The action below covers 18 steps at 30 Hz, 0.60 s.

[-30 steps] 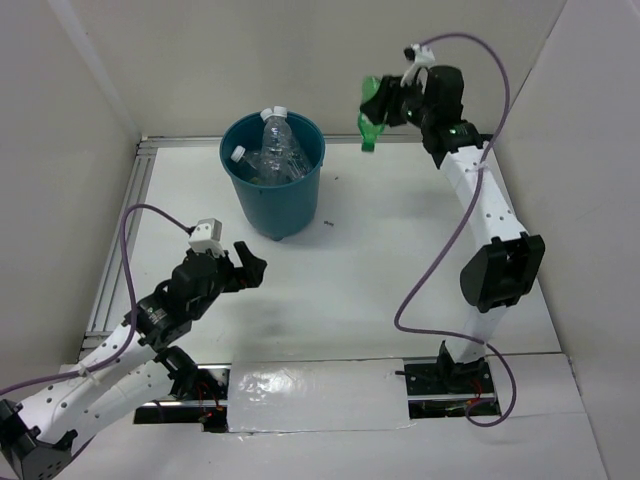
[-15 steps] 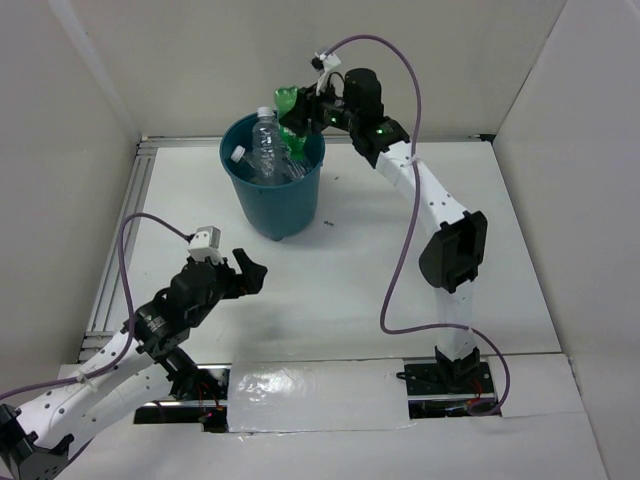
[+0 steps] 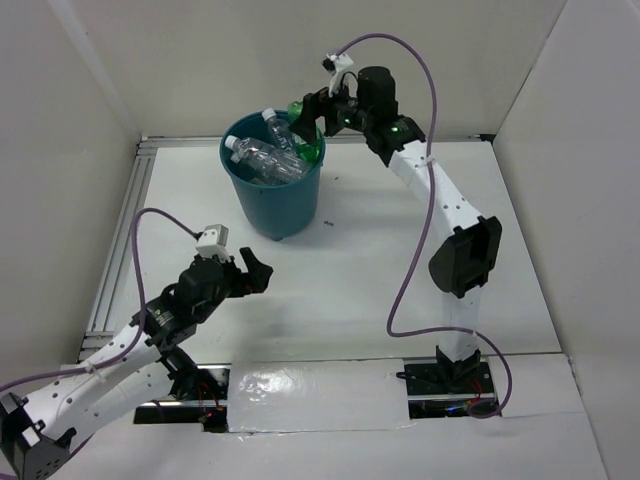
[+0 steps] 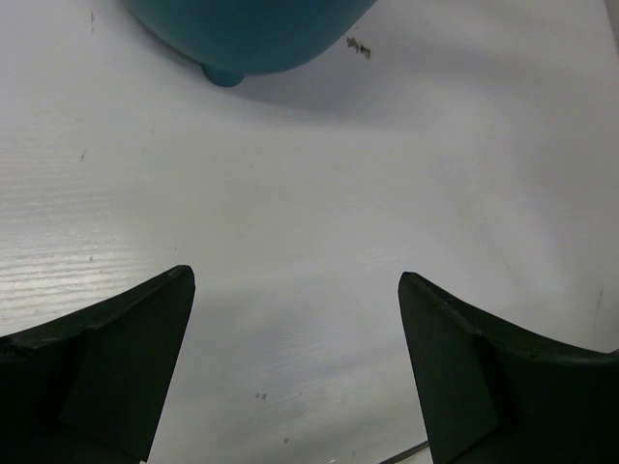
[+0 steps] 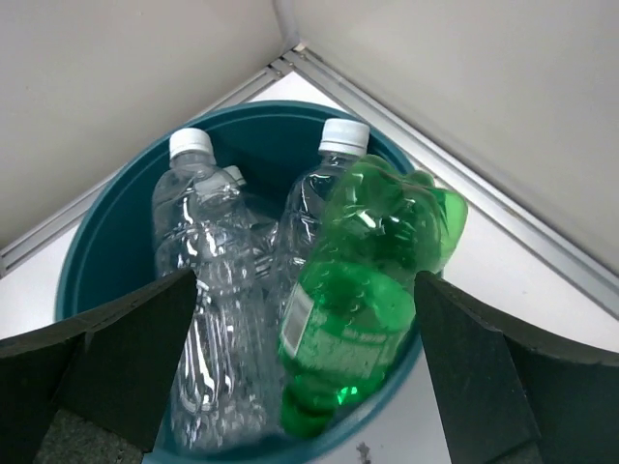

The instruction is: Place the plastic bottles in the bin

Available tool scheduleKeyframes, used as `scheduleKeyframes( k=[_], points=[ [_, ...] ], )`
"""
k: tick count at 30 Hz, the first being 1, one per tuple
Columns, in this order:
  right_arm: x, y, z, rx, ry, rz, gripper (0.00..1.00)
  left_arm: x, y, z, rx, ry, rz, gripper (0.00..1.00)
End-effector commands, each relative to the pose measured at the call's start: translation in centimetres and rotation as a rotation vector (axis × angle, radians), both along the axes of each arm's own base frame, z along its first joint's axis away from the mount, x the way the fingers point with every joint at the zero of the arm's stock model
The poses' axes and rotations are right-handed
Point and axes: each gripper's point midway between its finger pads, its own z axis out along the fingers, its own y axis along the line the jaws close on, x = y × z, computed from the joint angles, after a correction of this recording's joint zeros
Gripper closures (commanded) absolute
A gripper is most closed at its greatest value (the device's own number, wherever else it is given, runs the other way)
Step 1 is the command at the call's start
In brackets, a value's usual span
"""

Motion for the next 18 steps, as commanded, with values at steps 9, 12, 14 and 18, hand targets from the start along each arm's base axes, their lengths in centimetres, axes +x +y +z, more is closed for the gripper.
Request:
scheduleKeyframes(
  k=[9, 12, 14, 18],
  points=[
    [-0.8, -18.6, -2.5, -0.22, 0.083, -0.55, 0.0, 1.9, -3.3, 5.0, 0.034, -0.163, -0.158, 0.01],
    [-4.0, -23.3, -7.5, -0.314, 0.171, -0.689, 0.0, 2.1, -3.8, 5.6, 0.05, -0.182, -0.193, 0.01],
    [-6.4, -24.9, -7.1, -0.297, 0.139, -0.728, 0.0, 2.2, -3.9, 5.6, 0.06, -0.188, -0.197, 0.01],
    [-11.8, -28.1, -13.7, -0.378, 0.214, -0.775, 0.0, 2.3, -4.8, 6.0, 0.082, -0.218, -0.247, 0.01]
  ],
)
